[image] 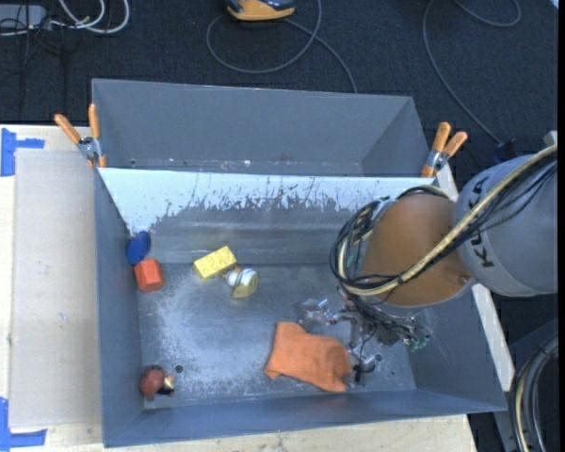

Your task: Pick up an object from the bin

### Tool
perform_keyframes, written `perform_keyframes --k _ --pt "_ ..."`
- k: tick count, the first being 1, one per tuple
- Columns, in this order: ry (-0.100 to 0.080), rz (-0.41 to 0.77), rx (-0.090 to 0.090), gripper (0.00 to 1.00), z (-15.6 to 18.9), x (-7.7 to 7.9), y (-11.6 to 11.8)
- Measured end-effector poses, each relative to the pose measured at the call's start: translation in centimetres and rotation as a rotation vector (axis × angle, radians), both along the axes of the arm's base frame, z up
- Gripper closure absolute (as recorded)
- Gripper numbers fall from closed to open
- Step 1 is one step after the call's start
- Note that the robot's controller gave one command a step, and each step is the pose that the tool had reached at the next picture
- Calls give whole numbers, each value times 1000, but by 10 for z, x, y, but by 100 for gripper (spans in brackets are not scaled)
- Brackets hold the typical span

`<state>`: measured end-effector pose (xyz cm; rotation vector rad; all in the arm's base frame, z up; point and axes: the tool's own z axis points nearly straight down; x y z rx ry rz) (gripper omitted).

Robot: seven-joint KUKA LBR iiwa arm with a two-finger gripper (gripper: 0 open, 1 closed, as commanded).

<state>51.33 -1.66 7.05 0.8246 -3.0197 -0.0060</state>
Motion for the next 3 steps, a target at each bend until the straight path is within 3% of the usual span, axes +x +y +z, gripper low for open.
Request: perform_keyframes --k 1,2,3 --pt "1 -232 -2 100 0 26 25" --pt "1 -233 -1 100 0 26 25" --pt "-3 -280 -1 100 165 19 16"
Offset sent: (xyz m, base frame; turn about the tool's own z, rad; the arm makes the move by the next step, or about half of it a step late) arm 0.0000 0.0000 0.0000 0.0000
